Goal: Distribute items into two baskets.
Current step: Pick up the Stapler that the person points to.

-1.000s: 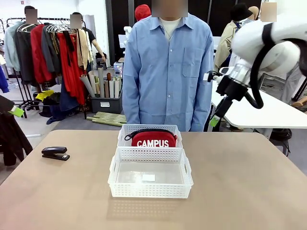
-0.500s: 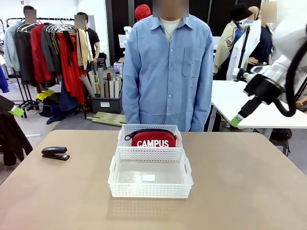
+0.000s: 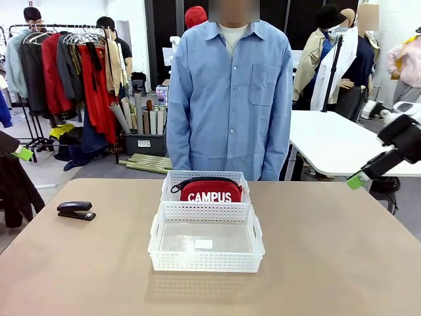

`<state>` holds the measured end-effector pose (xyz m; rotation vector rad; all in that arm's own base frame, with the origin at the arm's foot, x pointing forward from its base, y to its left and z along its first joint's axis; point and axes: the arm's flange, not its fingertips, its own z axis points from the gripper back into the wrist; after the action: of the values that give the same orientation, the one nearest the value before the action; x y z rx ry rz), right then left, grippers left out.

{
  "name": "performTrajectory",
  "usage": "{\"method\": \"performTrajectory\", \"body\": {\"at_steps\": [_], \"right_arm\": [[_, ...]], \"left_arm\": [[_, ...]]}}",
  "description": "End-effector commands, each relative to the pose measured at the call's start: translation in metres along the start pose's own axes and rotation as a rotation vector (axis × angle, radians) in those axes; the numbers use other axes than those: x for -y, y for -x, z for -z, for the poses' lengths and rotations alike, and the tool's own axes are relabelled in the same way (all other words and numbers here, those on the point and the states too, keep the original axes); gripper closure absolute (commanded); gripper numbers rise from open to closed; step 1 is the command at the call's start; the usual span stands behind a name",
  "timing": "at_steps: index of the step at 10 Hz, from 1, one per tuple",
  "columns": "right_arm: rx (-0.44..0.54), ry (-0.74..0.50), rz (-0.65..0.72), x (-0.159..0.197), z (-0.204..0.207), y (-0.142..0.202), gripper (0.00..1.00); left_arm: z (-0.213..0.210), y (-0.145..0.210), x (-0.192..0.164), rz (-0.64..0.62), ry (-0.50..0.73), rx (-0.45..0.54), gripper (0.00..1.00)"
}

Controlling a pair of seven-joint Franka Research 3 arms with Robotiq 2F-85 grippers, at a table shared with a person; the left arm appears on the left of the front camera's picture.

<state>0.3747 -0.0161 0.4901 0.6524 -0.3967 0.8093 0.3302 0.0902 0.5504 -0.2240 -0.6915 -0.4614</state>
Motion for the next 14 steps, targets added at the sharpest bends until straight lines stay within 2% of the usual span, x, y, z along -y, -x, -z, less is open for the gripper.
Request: {"method": "performTrajectory", "body": {"at_steps": [1, 5, 8, 9, 10, 14], "right_arm": [[0.120, -0.009, -0.022, 0.013, -0.004, 0.020, 0.00], [0.241, -0.044, -0.002, 0.034, -0.028, 0.042, 0.00], [0.255, -0.035, -0.007, 0.035, -0.033, 0.040, 0.00], [0.240, 0.007, -0.023, 0.031, -0.031, 0.040, 0.00], [0.224, -0.025, 0.024, 0.032, -0.031, 0.044, 0.00], [0.224, -0.025, 0.024, 0.032, -0.031, 0.044, 0.00]], "left_arm": [[0.000, 0.000, -0.001, 0.000, -0.002, -0.002, 0.00], [0.000, 0.000, -0.001, 0.000, -0.002, -0.002, 0.00], [0.000, 0.000, -0.001, 0.000, -0.002, -0.002, 0.00], [0.000, 0.000, -0.001, 0.000, -0.002, -0.002, 0.00], [0.000, 0.000, -0.001, 0.000, -0.002, -0.002, 0.00], [0.000, 0.000, -0.001, 0.000, -0.002, -0.002, 0.00]]}}
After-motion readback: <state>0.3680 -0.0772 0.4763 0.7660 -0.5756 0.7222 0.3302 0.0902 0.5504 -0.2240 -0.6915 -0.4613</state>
